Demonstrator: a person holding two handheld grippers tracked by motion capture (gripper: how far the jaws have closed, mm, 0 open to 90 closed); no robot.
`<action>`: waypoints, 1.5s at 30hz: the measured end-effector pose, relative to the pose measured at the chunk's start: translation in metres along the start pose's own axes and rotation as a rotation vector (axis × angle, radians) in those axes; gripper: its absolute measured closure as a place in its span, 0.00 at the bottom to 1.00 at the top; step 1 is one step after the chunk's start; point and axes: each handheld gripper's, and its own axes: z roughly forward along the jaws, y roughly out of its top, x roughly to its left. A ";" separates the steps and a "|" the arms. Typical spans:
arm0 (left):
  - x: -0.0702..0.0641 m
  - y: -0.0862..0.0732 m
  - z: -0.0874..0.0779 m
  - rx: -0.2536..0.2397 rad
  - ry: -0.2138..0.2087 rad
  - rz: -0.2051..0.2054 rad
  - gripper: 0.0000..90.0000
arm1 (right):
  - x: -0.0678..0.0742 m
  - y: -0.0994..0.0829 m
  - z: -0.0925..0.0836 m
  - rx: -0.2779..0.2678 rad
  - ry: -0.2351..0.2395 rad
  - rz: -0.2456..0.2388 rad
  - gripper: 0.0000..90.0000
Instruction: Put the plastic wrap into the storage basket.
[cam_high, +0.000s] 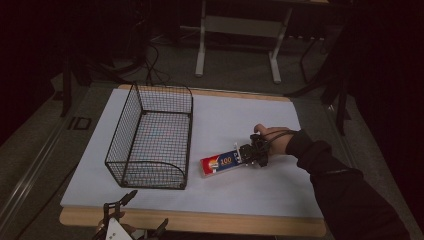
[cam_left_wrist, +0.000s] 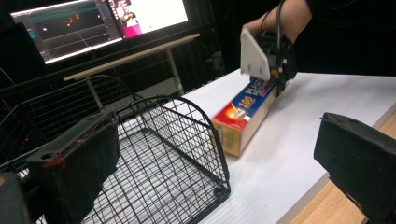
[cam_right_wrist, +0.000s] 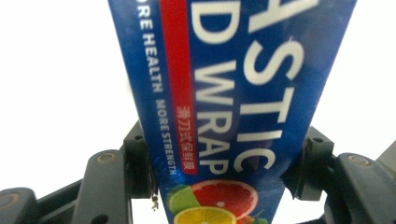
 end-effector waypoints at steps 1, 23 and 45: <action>0.000 0.000 0.000 -0.001 -0.001 0.001 0.01 | 0.000 -0.003 -0.004 -0.028 0.005 0.019 0.44; 0.000 0.001 0.003 -0.010 -0.015 0.005 0.01 | -0.020 -0.070 -0.053 -0.178 0.374 0.830 0.44; -0.001 0.002 0.007 -0.016 -0.038 0.016 0.01 | -0.039 -0.050 0.022 -0.192 0.332 1.147 0.44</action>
